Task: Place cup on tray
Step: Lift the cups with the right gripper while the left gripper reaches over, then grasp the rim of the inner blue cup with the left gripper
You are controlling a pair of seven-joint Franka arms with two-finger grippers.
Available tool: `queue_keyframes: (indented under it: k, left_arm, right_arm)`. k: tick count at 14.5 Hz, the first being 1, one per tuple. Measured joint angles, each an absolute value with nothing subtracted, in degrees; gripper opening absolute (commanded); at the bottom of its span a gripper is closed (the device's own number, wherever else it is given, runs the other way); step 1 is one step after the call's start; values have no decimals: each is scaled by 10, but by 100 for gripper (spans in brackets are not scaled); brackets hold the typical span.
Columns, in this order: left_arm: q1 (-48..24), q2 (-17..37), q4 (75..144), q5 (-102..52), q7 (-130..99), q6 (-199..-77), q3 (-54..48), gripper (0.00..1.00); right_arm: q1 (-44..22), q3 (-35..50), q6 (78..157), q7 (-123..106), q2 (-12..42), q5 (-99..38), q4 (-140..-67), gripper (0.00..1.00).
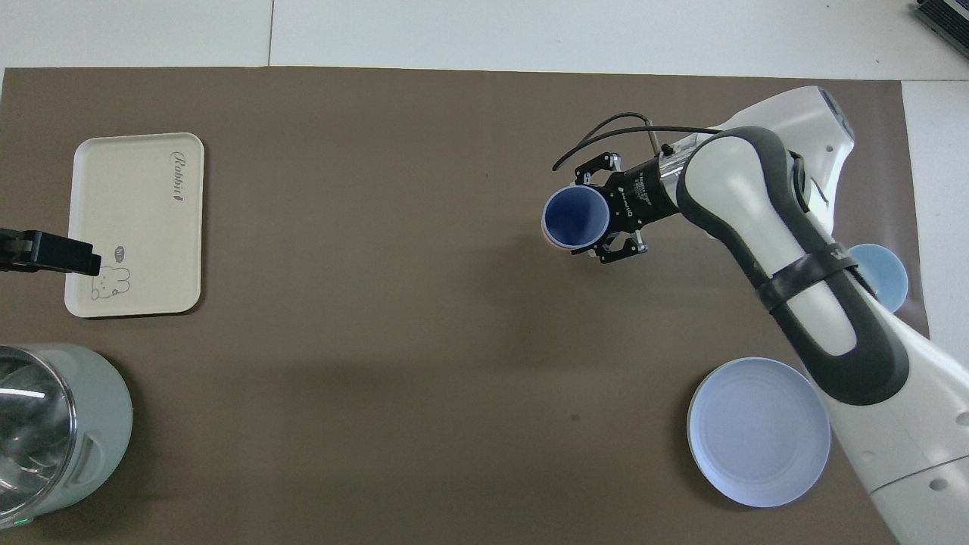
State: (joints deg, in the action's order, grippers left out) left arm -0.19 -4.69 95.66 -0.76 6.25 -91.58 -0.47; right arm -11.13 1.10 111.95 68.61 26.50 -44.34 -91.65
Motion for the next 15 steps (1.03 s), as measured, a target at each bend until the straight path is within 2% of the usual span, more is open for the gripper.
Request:
queue_keyframes:
  k: [4,8,11,15]
  left_arm:
    - [-5,-47,957,-8,65,-916,-12,100]
    - [-36,-47,958,-16,-3,-936,-26,100]
    - [-114,-50,989,-25,-195,-1040,-31,100]
    - [-206,-54,1033,-26,-352,-1177,-37,90]
  right_arm:
    - [-198,11,1229,824,246,-443,-916,0]
    - [-252,10,1251,923,235,-443,-911,0]
    - [-272,10,1251,949,231,-441,-906,0]
    - [-273,8,1258,950,230,-439,-907,0]
